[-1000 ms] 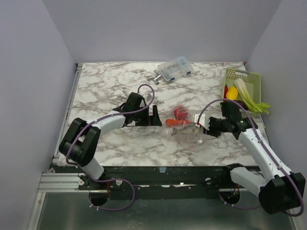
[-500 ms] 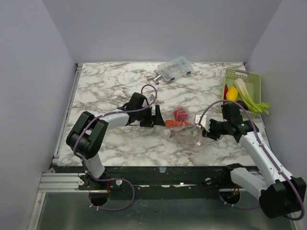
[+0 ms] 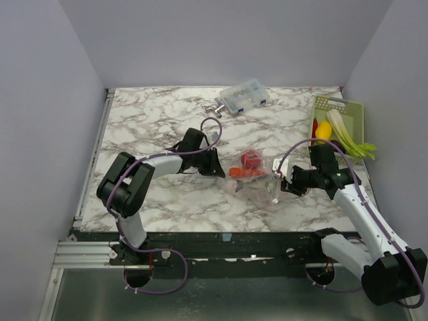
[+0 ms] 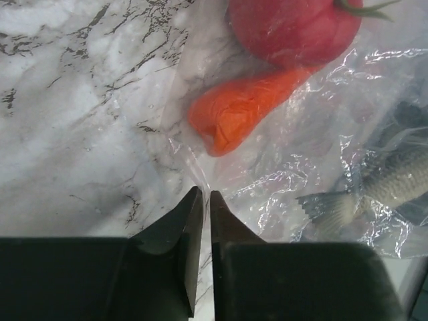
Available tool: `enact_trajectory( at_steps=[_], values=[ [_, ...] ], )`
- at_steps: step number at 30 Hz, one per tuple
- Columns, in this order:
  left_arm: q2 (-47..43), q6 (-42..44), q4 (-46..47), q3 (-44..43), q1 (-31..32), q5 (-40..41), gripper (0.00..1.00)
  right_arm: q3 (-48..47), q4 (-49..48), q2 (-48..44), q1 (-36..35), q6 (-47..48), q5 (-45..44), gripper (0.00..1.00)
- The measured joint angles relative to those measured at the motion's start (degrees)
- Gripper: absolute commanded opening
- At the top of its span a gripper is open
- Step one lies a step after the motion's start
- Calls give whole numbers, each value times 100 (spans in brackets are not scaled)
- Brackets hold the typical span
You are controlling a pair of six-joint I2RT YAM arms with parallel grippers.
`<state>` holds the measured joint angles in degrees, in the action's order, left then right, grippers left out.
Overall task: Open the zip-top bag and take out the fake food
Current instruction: Pick up the fake fish from the zipper food storage bag.
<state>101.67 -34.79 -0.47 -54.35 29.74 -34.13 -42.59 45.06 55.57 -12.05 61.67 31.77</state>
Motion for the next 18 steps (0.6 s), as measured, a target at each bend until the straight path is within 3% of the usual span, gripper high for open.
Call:
enact_trajectory(
  at_steps=[1, 7, 18],
  values=[
    [0, 13, -4, 0, 0, -20, 0, 0, 0, -17, 0, -26, 13, 25],
    [-304, 81, -52, 216, -9, 157, 0, 0, 15, -236, 0, -81, 26, 25],
    [-1488, 334, -413, 632, -157, 1187, 0, -271, 391, -433, 0, -131, 22, 24]
  ],
)
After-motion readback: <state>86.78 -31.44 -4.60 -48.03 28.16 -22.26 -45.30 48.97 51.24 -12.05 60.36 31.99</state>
